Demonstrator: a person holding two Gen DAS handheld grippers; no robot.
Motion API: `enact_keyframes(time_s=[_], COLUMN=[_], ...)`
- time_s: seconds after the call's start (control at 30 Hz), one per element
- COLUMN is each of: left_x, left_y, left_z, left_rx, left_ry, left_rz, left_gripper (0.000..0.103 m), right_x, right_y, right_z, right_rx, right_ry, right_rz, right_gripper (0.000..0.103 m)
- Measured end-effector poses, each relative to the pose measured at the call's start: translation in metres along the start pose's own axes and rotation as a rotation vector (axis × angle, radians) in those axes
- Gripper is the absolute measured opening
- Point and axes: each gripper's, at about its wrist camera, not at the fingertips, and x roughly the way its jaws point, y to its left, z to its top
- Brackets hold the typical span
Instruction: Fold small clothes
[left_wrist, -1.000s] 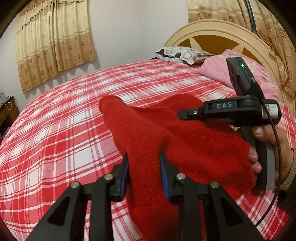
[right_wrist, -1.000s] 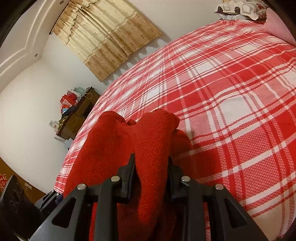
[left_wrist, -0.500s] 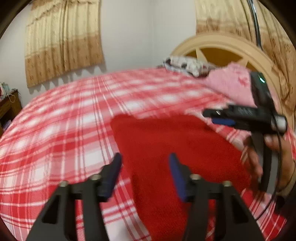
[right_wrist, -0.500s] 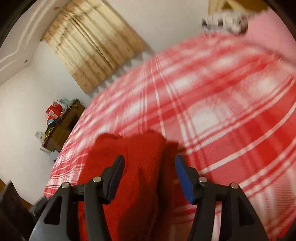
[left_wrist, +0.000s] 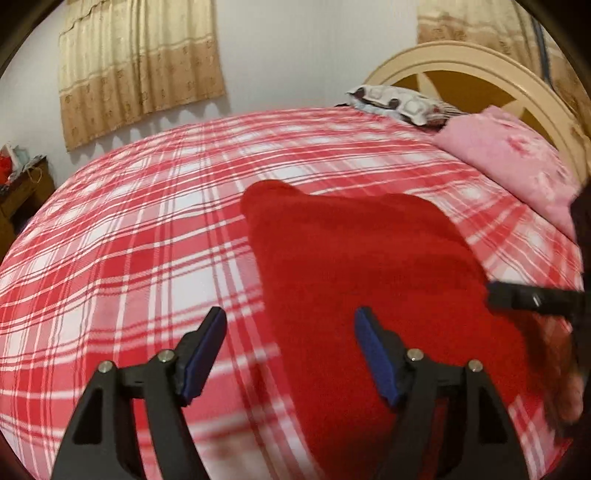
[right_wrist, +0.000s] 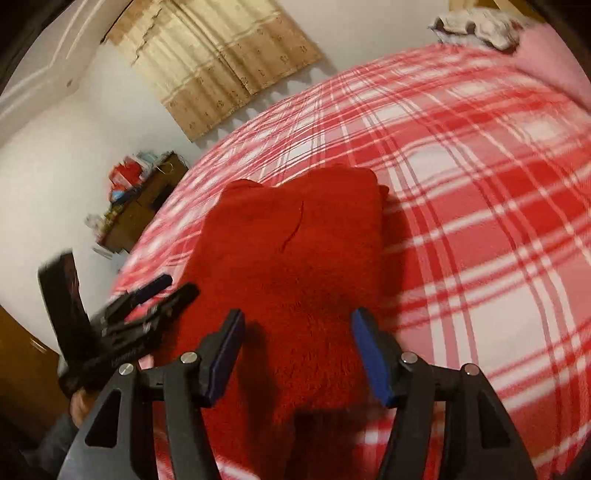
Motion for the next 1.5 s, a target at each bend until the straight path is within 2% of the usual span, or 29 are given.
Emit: enact_keyframes(time_s=[0.07, 0.1, 0.13, 0.2, 0.23, 0.3, 0.37, 0.43, 0.53, 0.63, 0.67, 0.7, 0.77, 0.9, 0.97, 1.03, 1.1, 1.23, 1.33, 1.5], left_x=[-0.017, -0.021, -0.022, -0.012, -0.013, -0.017, -0.026, -0.034, -0.02, 0.008, 0.017, 0.024, 0.027, 0.037, 0.042, 0.042, 0.04, 0.03, 0.024, 0.009], left_y=[-0.006, -0.009, -0.013, -0.021, -0.021, -0.017, -0.01, 0.002, 0.016, 0.022, 0.024, 0.027, 0.028, 0.019, 0.012, 0.005, -0.001, -0.012, -0.016, -0.013], left_z=[-0.013, -0.021, -0.03, -0.034, -0.033, -0.024, -0.019, -0.014, -0.007, -0.007, -0.008, -0.01, -0.008, -0.004, -0.001, 0.002, 0.004, 0.005, 0.006, 0.007], left_rx=[0.008, 0.014, 0.023, 0.05, 0.052, 0.03, -0.003, -0.043, -0.101, -0.152, -0.177, -0.217, -0.258, -0.256, -0.244, -0.225, -0.195, -0.118, -0.067, -0.048], left_ry=[-0.017, -0.021, -0.011, 0.034, 0.031, 0.021, -0.008, -0.051, -0.028, 0.032, 0.056, 0.074, 0.093, 0.119, 0.132, 0.131, 0.122, 0.089, 0.069, 0.046], left_rz=[-0.03, -0.037, -0.03, -0.031, -0.03, -0.031, -0.048, -0.062, -0.062, -0.088, -0.103, -0.147, -0.176, -0.215, -0.247, -0.266, -0.257, -0.214, -0.166, -0.139], left_gripper=[0.084, 0.095, 0.101, 0.099, 0.098, 0.098, 0.098, 0.099, 0.1, 0.1, 0.1, 0.1, 0.099, 0.098, 0.093, 0.081, 0.074, 0.053, 0.042, 0.035], right_x=[-0.015, -0.021, -0.025, -0.018, -0.012, -0.005, -0.016, -0.033, -0.05, -0.033, -0.021, -0.008, 0.01, 0.032, 0.04, 0.045, 0.052, 0.057, 0.057, 0.048], right_y=[0.01, 0.018, 0.024, 0.031, 0.029, 0.019, 0.018, 0.019, 0.009, -0.008, -0.017, -0.023, -0.042, -0.055, -0.05, -0.044, -0.039, -0.035, -0.021, -0.01], right_z=[-0.008, -0.013, -0.019, -0.03, -0.034, -0.042, -0.037, -0.028, -0.007, 0.019, 0.026, 0.033, 0.039, 0.046, 0.047, 0.048, 0.047, 0.05, 0.05, 0.052], right_rx=[-0.045, -0.079, -0.111, -0.148, -0.146, -0.112, -0.109, -0.104, -0.045, 0.026, 0.071, 0.122, 0.211, 0.269, 0.248, 0.222, 0.19, 0.153, 0.114, 0.101], right_ry=[-0.021, -0.034, -0.035, 0.022, 0.061, 0.121, 0.088, 0.02, -0.054, -0.043, -0.013, 0.014, 0.037, 0.033, 0.048, 0.063, 0.081, 0.068, 0.042, -0.011], right_rz=[-0.023, -0.021, -0.01, -0.076, -0.098, -0.083, -0.073, -0.044, -0.03, -0.039, -0.016, 0.016, 0.05, 0.12, 0.142, 0.147, 0.124, 0.106, 0.089, 0.111], right_gripper=[0.062, 0.062, 0.065, 0.065, 0.065, 0.065, 0.065, 0.065, 0.073, 0.073, 0.073, 0.073, 0.073, 0.073, 0.07, 0.051, 0.044, 0.037, 0.035, 0.034])
